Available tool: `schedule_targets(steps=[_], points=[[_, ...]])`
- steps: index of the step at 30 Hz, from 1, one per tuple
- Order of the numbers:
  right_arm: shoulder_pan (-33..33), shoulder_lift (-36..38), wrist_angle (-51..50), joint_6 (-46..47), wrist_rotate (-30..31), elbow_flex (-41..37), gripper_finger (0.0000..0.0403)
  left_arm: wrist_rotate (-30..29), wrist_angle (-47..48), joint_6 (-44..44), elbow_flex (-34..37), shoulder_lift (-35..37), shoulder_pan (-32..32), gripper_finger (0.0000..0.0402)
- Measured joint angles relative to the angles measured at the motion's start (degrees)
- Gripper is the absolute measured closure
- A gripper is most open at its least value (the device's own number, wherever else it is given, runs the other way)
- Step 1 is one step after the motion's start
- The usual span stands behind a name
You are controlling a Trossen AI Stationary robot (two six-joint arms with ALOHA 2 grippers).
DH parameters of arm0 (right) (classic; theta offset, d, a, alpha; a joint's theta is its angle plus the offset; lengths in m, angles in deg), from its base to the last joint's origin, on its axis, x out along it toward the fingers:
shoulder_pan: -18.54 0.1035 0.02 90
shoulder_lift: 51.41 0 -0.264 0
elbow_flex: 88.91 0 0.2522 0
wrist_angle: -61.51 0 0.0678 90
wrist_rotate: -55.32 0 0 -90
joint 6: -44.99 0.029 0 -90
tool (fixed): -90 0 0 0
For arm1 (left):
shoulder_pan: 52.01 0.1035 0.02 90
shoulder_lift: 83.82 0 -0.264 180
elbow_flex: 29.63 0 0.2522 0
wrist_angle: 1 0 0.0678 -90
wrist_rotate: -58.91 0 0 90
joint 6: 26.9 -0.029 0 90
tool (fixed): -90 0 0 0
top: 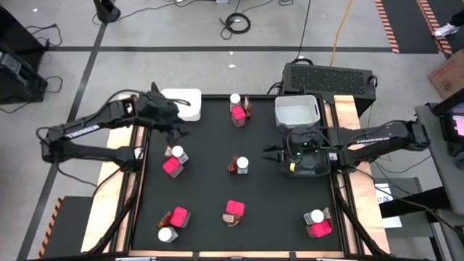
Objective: Sort spices by type
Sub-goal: Put the white seasoning bottle into the left white bin
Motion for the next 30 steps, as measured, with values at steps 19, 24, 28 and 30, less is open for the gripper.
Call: schedule_targets(steps=[19,24,28,30], points=[[1.1,-1.81,1.8,-9.27,0.04,0.0,0.0283,-4.58,16.2,-8.33,-3.35,-9.33,-6.63,0.01],[1.1,-1.81,1.7,-9.56,0.04,0.0,0.0283,-4.71,16.06,-8.08,-3.35,-13.28,-6.63,0.01],[1.1,-1.81,0.92,-11.58,0.06,0.0,0.0283,-4.69,16.23,-6.07,-3.34,-17.47,-6.63,0.01],[1.1,-1.81,0.78,-12.53,0.07,0.0,0.0283,-4.71,16.57,-4.79,-3.28,-19.47,-6.63,0.01]])
